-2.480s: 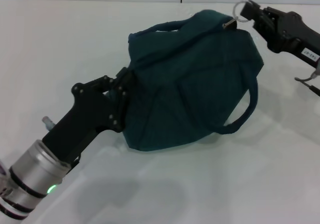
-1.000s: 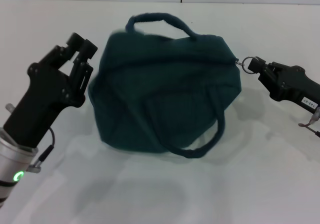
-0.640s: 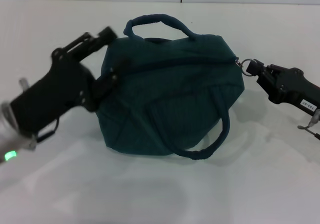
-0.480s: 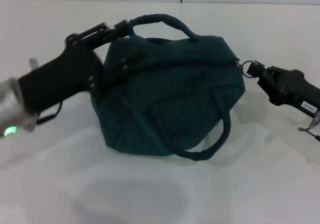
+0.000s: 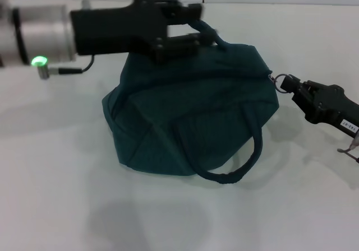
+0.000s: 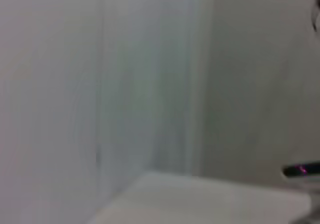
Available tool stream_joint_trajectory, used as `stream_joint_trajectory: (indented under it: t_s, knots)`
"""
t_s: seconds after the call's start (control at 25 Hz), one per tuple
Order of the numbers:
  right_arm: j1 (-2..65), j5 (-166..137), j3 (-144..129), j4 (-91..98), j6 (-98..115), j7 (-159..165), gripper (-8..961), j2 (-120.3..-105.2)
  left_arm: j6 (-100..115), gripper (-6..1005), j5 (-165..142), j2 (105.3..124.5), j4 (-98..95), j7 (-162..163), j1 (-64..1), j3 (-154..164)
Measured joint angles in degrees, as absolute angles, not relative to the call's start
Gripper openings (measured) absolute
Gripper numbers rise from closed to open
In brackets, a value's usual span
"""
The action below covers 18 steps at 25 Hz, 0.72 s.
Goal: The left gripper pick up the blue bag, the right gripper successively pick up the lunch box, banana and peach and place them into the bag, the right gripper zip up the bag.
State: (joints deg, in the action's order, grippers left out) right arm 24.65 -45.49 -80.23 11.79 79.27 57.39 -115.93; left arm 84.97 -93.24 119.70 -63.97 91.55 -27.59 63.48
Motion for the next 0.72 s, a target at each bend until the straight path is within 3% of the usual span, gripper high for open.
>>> stream_joint_trajectory:
  t_s: [0.24, 0.72]
  knots:
    - [24.5, -45.3, -80.0, 11.3, 79.4, 57.4, 8, -115.93, 84.6, 530, -106.6, 119.7, -80.2, 108.0, -29.5, 72.0]
    - [25.0, -45.3, -79.9, 11.7, 79.7, 57.6, 8, -115.93, 76.5, 530, -128.1, 119.8, -82.6, 125.1, -34.3, 87.0]
